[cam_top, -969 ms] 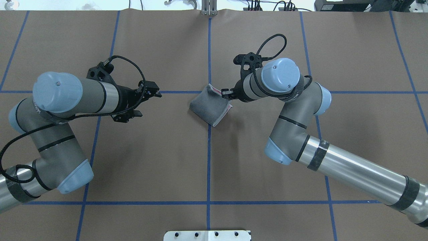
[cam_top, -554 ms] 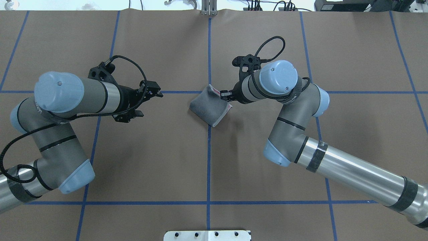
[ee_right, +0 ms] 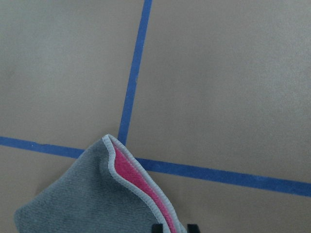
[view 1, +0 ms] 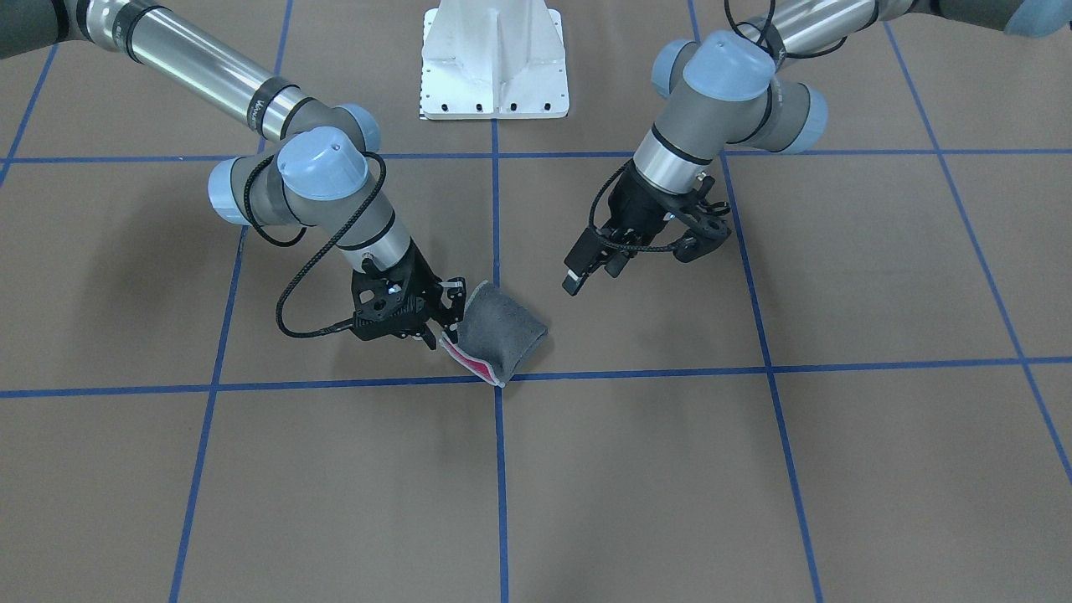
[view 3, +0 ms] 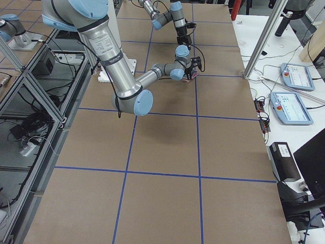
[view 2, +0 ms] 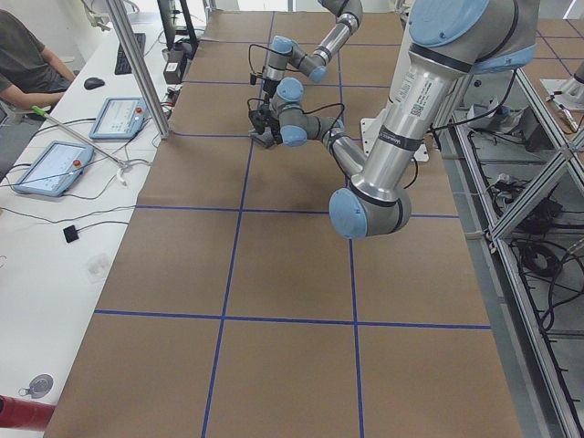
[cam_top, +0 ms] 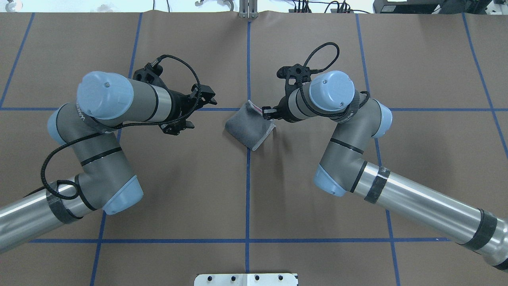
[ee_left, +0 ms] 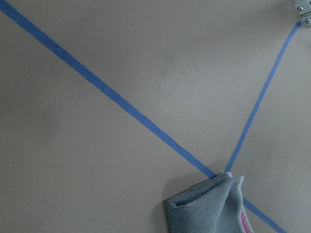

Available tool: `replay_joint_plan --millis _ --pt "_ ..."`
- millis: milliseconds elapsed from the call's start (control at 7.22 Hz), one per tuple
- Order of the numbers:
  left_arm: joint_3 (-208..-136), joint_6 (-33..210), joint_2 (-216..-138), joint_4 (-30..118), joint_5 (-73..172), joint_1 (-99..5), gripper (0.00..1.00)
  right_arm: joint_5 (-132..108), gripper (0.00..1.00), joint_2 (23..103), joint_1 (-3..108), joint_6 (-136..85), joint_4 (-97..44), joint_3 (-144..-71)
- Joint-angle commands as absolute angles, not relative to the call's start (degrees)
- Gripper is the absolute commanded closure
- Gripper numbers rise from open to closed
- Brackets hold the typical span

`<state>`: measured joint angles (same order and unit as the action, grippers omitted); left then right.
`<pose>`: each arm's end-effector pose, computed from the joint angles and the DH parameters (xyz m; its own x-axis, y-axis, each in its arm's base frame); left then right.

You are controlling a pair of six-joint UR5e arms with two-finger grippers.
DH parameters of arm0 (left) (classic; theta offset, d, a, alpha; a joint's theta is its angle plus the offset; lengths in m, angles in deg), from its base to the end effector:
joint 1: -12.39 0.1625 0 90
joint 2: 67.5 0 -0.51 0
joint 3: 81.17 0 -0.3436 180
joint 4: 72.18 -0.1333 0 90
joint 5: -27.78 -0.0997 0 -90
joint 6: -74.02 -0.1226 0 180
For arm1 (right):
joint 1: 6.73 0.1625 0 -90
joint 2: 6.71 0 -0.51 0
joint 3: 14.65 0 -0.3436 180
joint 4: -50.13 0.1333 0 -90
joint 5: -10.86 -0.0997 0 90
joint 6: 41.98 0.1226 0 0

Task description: Fold towel twice with both arms

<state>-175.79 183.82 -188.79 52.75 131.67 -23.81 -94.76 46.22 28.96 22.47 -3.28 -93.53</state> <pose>0.4941 -0.4903 0.3417 0.1170 -0.4931 -0.8621 0.4570 0.7974 -0.3941 -0.5645 -0.5290 0.3851 0.4965 -0.1548 0.8541 -0.1703 0.9475 0.2707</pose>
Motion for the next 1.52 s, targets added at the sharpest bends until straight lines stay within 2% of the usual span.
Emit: replay_joint_plan --millis 0,692,1384 --pt "-170.9 184.1 -194.7 53.8 128.9 -23.6 0.0 -99.5 0.0 48.0 31.7 21.6 -3.0 -94.2" --pt "-152.8 185.6 -202.5 71.8 115.9 -16.8 0.0 -117.4 0.0 61.4 45.1 11.4 -2.8 -100.5" --pt "-147.0 185.4 -203.3 72.9 115.7 -16.6 0.0 -118.6 0.0 64.7 47.2 10.4 -2.9 -103.1"
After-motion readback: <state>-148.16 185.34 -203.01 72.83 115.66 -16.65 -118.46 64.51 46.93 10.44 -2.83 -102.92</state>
